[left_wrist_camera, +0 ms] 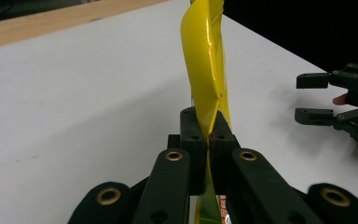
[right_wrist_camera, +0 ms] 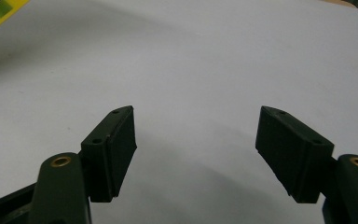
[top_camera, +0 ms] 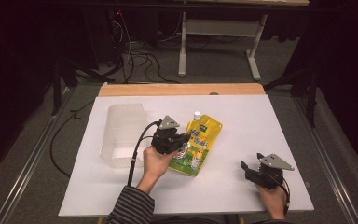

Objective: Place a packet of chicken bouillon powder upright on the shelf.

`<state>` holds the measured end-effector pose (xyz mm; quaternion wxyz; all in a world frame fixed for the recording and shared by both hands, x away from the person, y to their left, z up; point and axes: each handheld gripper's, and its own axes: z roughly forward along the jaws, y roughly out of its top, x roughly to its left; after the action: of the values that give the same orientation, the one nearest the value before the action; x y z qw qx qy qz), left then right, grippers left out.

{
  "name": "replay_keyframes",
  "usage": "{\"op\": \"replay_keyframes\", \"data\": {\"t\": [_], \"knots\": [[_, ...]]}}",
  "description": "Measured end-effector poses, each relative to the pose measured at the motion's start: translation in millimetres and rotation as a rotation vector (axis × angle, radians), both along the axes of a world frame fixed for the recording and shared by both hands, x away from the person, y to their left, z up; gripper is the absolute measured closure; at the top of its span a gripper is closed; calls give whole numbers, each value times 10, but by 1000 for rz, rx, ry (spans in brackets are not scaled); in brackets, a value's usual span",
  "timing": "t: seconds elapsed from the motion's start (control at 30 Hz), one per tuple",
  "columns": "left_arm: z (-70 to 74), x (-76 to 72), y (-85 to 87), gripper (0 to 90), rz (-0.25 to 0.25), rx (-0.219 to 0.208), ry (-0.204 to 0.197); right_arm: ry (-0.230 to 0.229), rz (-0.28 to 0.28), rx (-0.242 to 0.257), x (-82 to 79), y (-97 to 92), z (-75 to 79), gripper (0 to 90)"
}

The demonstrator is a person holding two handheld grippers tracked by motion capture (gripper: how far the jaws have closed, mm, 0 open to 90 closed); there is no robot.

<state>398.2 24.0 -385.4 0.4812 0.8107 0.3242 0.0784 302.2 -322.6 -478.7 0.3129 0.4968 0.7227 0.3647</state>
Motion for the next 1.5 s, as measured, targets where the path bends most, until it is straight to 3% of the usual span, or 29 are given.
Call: {"op": "replay_keyframes", "data": {"t": [0.3, 0.57, 0.87, 1.5], "knots": [[124, -32, 111, 888, -14, -30, -8, 5, -1, 5, 0, 1, 0, 292], [249, -96, 183, 888, -19, -60, -57, 1, -3, 0, -4, 2, 0, 292], [328, -127, 346, 886, -4, -94, -75, 1, -4, -4, 0, 8, -3, 293], [478, -136, 808, 884, 115, -123, -117, 3, -4, 5, 1, 0, 0, 297]]}}
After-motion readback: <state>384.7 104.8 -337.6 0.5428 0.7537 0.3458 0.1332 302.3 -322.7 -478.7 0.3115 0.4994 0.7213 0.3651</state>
